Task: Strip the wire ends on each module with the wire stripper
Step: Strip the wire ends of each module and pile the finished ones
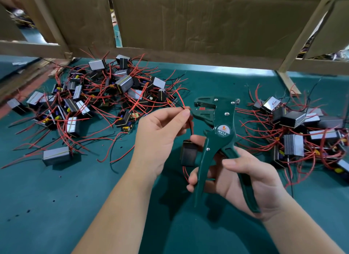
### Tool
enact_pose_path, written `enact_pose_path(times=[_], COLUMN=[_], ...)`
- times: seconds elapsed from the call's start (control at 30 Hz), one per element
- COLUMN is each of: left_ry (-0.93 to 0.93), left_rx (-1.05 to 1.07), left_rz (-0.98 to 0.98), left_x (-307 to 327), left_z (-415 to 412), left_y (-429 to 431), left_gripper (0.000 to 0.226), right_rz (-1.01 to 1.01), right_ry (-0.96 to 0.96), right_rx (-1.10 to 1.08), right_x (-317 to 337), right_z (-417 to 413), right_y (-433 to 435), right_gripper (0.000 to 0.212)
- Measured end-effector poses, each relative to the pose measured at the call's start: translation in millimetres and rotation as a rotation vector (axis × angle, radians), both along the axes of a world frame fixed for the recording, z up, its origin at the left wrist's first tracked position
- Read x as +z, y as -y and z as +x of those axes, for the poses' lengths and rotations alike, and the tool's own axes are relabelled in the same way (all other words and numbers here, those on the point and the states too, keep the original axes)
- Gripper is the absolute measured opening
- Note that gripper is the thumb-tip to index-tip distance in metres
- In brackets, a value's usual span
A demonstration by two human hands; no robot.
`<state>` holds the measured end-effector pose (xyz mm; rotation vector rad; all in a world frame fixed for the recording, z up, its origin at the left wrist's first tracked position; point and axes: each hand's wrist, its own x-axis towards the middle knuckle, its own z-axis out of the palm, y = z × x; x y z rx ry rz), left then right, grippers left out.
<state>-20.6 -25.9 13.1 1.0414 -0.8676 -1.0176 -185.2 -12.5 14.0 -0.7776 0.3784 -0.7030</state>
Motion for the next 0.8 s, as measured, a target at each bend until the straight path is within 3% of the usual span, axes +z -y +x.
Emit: enact_pose_path(times=[0.4,0.47,0.53,0.63,0.8], left_ry=[-0.313,-0.268,-0.106,0.088,0.163], left_rx=[-0.034,-0.042,-0.031,-0.034,-0.029], left_rz=[-0.021,-0.018,-0.026,-0.058,-0.050], left_x=[10,11,9,8,7], left_z=[-5,-1,1,3,13], left_y=[-2,-2,-3,-5,-4], left_gripper=[0.022,0.024,0.026,0.023,0.018], right_rz=[0.018,0.061,0.123,0.152,0.080], right_ry=[-0.003,-0.039,-0.063,-0.045,0.034], right_rx=[-0.074,-0.154,-0.165,-0.040,0.161], right_x=[0,-1,0,4,6], right_z=[-3,-4,-7,-12,-10], right_y=[1,4,7,7,0], right_gripper=[0.079,0.085,0.088,0.075,0.061])
